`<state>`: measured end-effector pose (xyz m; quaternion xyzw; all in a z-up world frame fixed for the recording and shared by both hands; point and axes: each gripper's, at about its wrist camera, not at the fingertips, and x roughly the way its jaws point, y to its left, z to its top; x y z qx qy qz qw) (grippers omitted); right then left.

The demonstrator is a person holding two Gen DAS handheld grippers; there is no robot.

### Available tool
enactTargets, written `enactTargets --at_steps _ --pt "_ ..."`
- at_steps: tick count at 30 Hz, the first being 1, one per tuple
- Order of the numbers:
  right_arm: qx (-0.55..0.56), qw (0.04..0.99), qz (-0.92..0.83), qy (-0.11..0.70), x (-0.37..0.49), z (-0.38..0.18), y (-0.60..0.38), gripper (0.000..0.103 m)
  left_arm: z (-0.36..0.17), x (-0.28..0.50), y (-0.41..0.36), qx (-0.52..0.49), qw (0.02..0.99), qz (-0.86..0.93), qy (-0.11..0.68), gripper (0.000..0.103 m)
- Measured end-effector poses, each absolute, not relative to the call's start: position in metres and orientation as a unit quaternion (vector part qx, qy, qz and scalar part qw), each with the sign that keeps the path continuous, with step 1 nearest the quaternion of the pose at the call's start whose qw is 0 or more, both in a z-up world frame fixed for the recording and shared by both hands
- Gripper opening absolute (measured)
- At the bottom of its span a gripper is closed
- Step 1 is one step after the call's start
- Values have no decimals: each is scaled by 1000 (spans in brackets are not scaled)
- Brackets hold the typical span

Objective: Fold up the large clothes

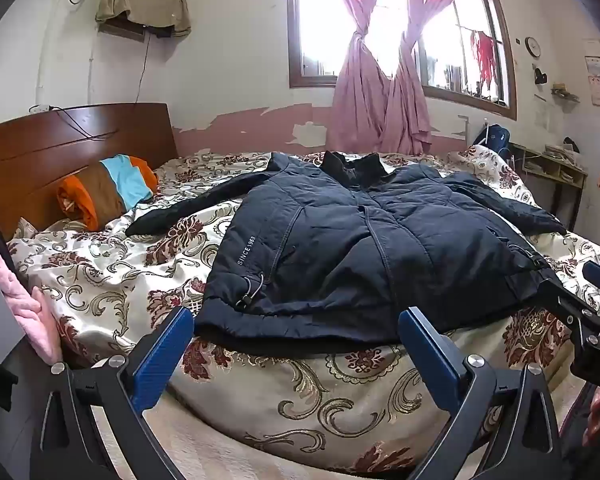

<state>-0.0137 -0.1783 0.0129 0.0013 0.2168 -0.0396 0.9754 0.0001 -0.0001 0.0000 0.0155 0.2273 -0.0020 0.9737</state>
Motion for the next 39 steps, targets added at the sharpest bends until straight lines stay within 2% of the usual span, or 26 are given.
enactTargets --at_steps 39 --pt "7 974 -39 222 -15 11 -179 102 13 -1 1 17 975 -3 221 103"
